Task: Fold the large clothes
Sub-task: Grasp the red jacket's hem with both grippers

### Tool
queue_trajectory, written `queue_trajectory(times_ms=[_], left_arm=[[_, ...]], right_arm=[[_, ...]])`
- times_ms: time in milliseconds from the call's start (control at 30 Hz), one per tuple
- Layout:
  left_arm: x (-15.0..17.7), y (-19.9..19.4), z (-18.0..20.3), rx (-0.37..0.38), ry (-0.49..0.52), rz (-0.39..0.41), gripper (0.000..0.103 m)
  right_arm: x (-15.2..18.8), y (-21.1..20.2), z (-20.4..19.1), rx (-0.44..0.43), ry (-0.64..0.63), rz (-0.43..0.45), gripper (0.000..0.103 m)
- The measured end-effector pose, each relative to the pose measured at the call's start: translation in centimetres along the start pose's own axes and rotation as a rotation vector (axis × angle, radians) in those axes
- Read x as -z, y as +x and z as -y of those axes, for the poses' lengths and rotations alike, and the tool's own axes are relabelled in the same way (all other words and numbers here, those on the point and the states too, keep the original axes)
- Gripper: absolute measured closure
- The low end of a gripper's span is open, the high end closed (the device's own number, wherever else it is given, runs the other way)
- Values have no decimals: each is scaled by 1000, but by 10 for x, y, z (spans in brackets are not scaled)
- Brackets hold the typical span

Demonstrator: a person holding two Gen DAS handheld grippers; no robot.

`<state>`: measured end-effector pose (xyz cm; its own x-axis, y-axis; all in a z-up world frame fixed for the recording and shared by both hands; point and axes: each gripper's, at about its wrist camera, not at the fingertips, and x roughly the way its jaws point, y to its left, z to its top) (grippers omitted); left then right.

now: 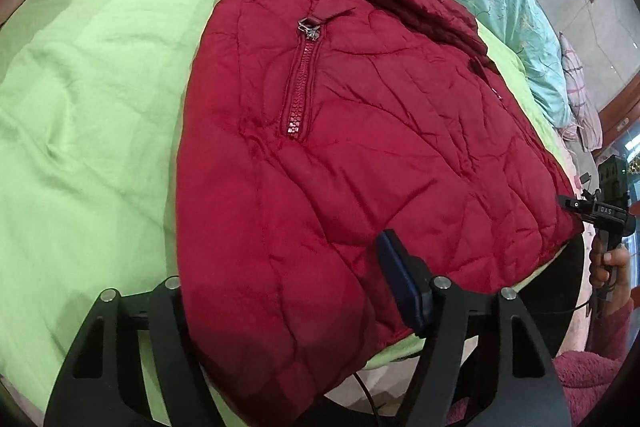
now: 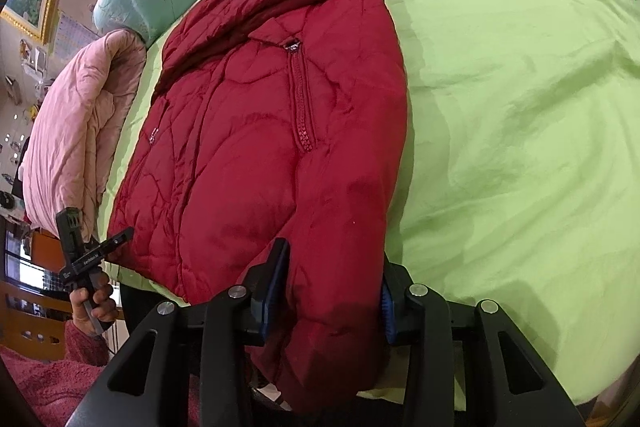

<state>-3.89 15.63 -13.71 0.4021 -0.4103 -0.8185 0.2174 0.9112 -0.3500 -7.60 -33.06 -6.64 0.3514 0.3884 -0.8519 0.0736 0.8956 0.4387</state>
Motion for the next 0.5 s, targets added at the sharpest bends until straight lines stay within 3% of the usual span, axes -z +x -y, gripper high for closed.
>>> queue_trajectory(times_ms=[467,500], left_arm=[[11,-7,7,7,18,-17,35],[12,-7,8,10,18,-17,41]], right_arm=[[14,-8,-7,10,-60,-29,62],[15,-8,-8,12,-65,-28,64]])
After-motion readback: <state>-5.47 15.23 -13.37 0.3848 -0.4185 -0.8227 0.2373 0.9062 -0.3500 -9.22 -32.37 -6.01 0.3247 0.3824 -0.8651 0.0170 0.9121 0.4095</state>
